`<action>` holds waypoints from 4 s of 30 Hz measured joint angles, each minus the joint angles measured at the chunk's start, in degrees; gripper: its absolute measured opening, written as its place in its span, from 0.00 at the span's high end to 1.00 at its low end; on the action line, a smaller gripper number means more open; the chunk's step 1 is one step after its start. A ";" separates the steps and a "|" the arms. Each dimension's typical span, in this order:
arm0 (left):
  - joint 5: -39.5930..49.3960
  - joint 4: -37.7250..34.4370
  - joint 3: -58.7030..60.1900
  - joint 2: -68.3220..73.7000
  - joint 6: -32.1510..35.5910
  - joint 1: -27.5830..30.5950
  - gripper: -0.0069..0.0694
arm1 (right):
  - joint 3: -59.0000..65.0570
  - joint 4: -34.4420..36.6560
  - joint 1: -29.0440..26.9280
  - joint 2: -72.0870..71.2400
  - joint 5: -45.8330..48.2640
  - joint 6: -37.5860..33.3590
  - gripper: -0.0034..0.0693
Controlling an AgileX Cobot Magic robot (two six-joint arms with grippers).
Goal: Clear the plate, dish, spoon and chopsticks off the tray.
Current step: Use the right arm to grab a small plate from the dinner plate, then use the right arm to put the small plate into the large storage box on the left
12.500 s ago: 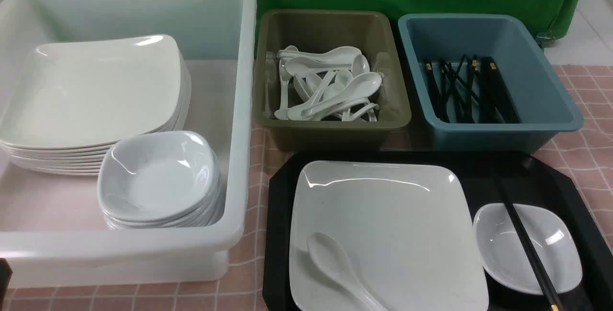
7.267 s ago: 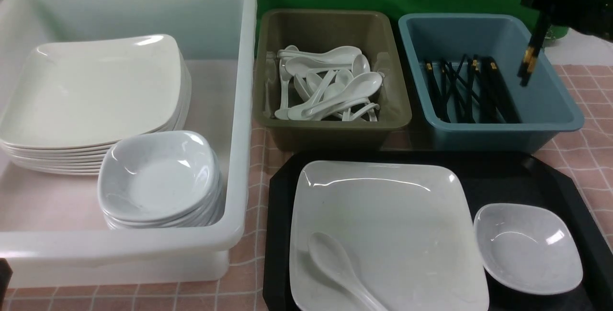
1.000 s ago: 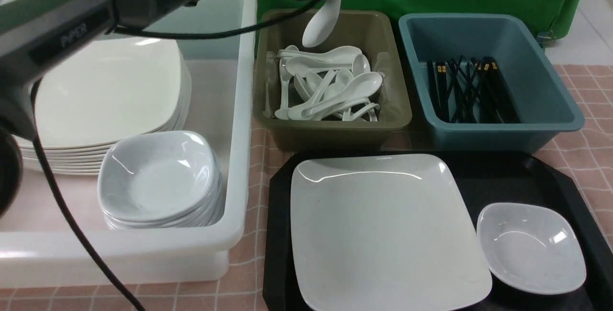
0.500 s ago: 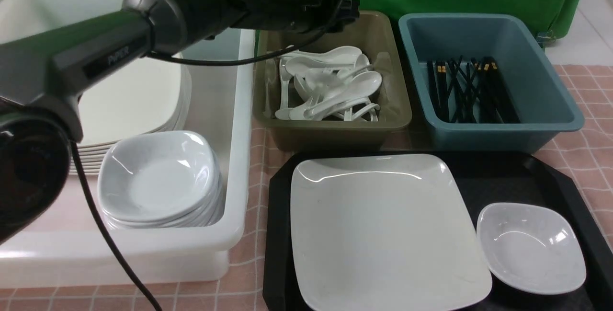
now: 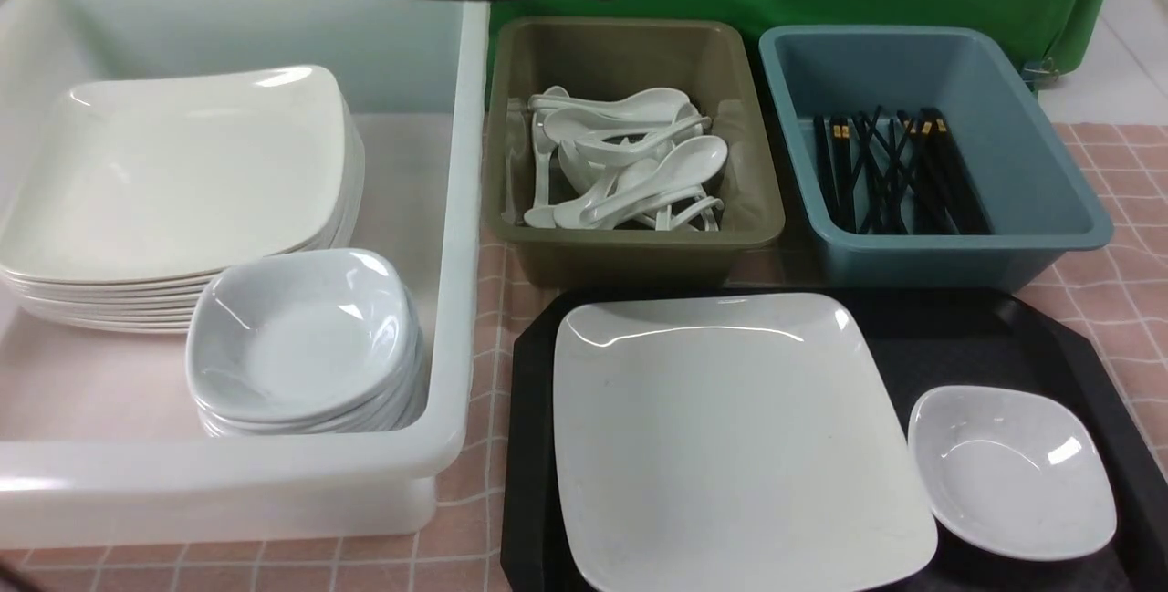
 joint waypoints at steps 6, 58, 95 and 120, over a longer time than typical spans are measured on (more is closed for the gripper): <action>8.50 6.76 3.23 -7.47 -5.15 0.00 0.91 | 0.00 0.00 0.00 2.21 0.53 -0.61 0.91; 9.19 -14.63 43.47 -26.53 6.33 33.41 0.90 | -5.21 -30.00 12.57 72.84 -22.19 -5.77 0.25; 8.59 -15.19 43.47 -26.53 7.36 33.41 0.89 | -17.63 -15.71 12.77 46.42 -12.76 -12.12 0.83; 6.65 -21.57 43.51 -26.30 3.12 52.15 0.89 | -53.12 9.39 39.09 82.59 -27.11 -42.47 0.83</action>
